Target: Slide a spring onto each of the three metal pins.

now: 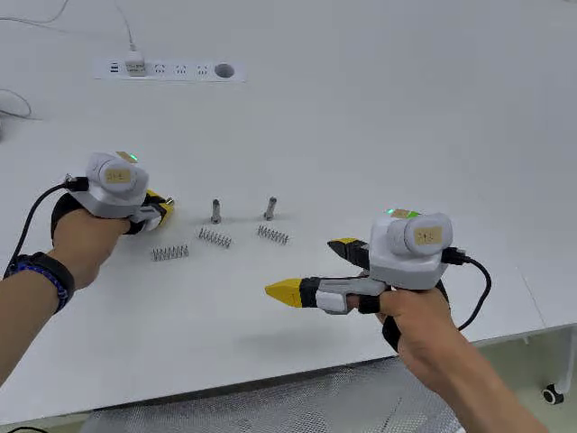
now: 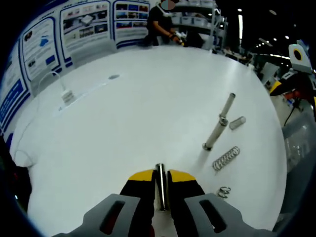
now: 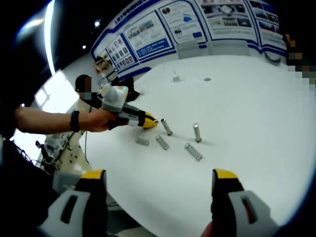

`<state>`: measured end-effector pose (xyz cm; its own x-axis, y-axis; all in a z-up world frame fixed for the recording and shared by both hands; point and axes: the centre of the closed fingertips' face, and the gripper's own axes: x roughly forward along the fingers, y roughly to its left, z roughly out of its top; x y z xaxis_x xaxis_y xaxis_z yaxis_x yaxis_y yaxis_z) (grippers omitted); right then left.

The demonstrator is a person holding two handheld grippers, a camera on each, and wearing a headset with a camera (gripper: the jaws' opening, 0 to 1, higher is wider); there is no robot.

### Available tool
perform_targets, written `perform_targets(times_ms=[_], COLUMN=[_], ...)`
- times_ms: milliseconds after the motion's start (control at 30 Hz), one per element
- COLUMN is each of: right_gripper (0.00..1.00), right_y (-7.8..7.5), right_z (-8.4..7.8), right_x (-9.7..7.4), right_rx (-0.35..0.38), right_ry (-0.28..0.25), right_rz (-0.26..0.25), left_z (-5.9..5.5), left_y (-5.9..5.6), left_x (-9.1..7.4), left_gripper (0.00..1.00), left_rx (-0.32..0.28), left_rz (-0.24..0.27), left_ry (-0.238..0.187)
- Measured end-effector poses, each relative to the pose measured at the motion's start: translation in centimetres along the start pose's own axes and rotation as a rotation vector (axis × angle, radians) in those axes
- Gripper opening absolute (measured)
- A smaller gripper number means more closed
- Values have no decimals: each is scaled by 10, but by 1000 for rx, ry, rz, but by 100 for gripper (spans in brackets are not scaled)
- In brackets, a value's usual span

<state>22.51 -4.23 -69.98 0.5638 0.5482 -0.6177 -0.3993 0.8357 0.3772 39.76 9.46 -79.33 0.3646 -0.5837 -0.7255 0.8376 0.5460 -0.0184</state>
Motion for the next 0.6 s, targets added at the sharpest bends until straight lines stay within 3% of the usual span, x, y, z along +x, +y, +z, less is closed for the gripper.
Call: perform_targets(times_ms=[300,467,600], right_gripper=[89,89,89], right_y=[0,0,-2], right_z=[0,0,2], right_x=[0,0,-2], right_rx=[10,6,10], right_ry=[-3,-3,-10], right_rz=[0,1,-4], left_z=[1,-1,-1], left_y=[-1,1,4], left_x=[7,5,-2], left_gripper=[8,7,7], left_rx=[44,-9,-97], left_rz=[22,25,29], left_ry=[52,72,39])
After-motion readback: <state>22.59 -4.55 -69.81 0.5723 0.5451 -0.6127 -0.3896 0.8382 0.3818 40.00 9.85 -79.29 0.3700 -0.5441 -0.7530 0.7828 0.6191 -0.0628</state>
